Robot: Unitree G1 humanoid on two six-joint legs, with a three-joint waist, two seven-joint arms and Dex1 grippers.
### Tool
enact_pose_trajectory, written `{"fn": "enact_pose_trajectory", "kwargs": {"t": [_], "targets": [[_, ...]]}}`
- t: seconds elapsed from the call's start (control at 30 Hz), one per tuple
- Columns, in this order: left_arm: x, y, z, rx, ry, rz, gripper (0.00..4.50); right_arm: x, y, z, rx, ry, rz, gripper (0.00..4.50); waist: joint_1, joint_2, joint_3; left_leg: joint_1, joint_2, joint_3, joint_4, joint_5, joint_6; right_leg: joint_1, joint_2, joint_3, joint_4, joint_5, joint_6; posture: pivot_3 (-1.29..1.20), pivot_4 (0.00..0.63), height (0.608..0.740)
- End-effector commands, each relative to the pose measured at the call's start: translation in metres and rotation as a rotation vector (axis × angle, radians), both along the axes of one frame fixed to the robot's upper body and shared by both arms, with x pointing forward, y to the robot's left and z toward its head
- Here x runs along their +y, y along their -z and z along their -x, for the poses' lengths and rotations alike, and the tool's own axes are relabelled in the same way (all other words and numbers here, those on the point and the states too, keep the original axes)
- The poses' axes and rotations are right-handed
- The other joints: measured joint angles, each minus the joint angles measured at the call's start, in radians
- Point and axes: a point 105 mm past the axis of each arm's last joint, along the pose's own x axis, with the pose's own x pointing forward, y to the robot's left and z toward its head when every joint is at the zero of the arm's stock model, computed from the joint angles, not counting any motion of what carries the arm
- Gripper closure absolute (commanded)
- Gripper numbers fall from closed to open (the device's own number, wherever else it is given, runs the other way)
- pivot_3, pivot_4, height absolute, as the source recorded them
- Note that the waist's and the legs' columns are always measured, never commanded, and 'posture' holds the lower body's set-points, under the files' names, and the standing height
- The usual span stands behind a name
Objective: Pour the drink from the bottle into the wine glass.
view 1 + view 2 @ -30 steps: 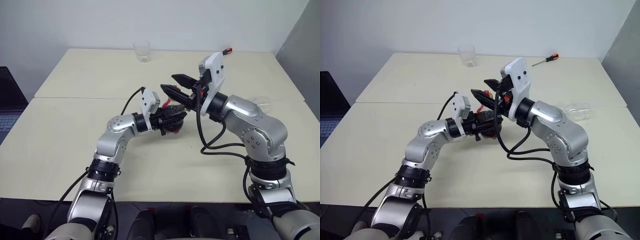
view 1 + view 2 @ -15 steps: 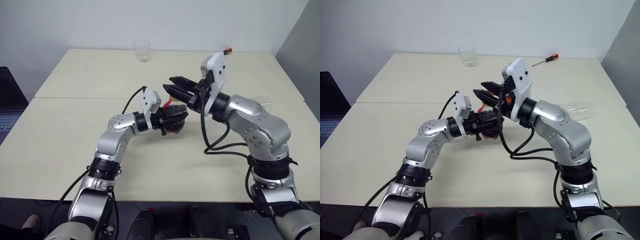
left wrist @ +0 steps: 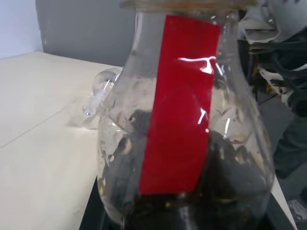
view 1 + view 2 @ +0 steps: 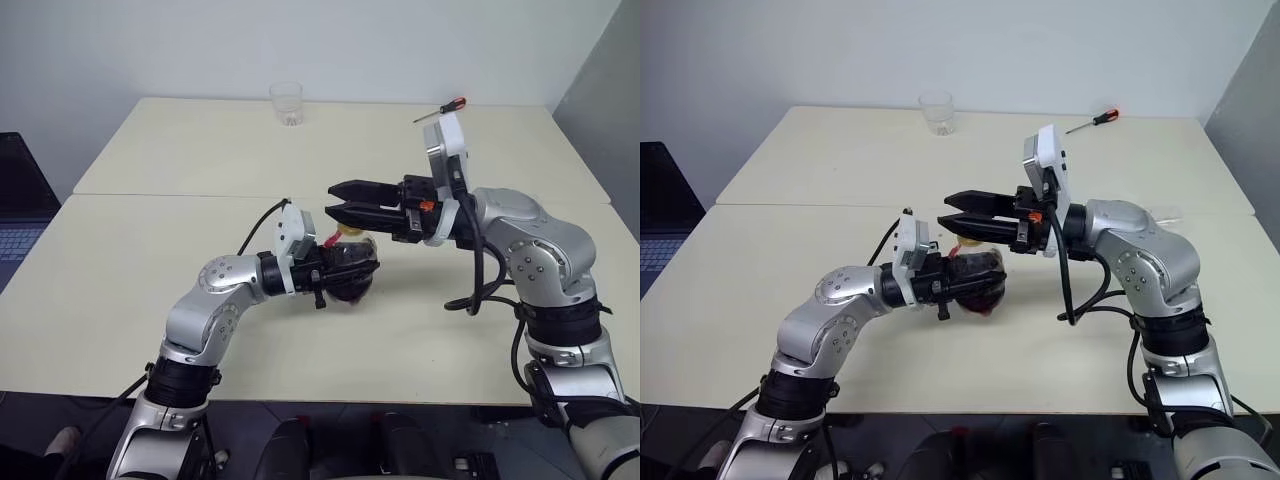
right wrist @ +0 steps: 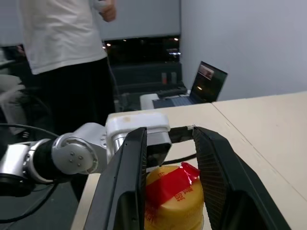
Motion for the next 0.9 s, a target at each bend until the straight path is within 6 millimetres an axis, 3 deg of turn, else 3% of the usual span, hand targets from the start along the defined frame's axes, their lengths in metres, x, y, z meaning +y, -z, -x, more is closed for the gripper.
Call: {"fn": "enact_pose_trajectory", "kwargs": {"t": [0.03,0.27,0.47,0.57,0.8,0.9], "targets": [[-0.004,-0.035,0.028,-0.147,0.125,0.078,3.11,-0.011,-0.006,-0.007,-0.053,-0.006,0.009,3.31,0.000,0.000,0.000,0.000,0.000,0.000,0.000,0.000,0.000,0.000,0.000,0.000,0.000,0.000,0.000,0.00,0.150,0.740],[0.001,-0.035,0.027,-0.171,0.127,0.065,3.11,-0.016,0.008,-0.001,-0.130,-0.111,0.103,3.31,0.000,0.000,0.000,0.000,0.000,0.000,0.000,0.000,0.000,0.000,0.000,0.000,0.000,0.000,0.000,0.00,0.150,0.740],[0.001,-0.034,0.027,-0.174,0.126,0.066,3.11,-0.017,0.006,-0.007,-0.141,-0.088,0.101,3.31,0.000,0.000,0.000,0.000,0.000,0.000,0.000,0.000,0.000,0.000,0.000,0.000,0.000,0.000,0.000,0.00,0.150,0.740],[0.001,-0.032,0.027,-0.170,0.125,0.066,3.11,-0.019,0.004,-0.009,-0.128,-0.070,0.095,2.67,0.001,0.000,0.000,0.000,0.000,0.000,0.000,0.000,0.000,0.000,0.000,0.000,0.000,0.000,0.000,0.00,0.150,0.740],[0.001,-0.031,0.023,-0.162,0.114,0.067,3.11,-0.028,0.003,-0.008,-0.098,-0.029,0.099,0.16,0.001,0.000,0.000,0.000,0.000,0.000,0.000,0.000,0.000,0.000,-0.001,0.000,0.000,0.000,0.000,0.00,0.150,0.740],[0.003,-0.031,0.017,-0.155,0.081,0.067,3.11,-0.036,0.000,-0.006,-0.080,0.008,0.098,0.03,0.002,0.000,0.000,0.000,0.000,0.000,0.000,0.000,0.000,0.000,-0.001,0.000,0.000,0.000,0.000,0.00,0.150,0.740]]}}
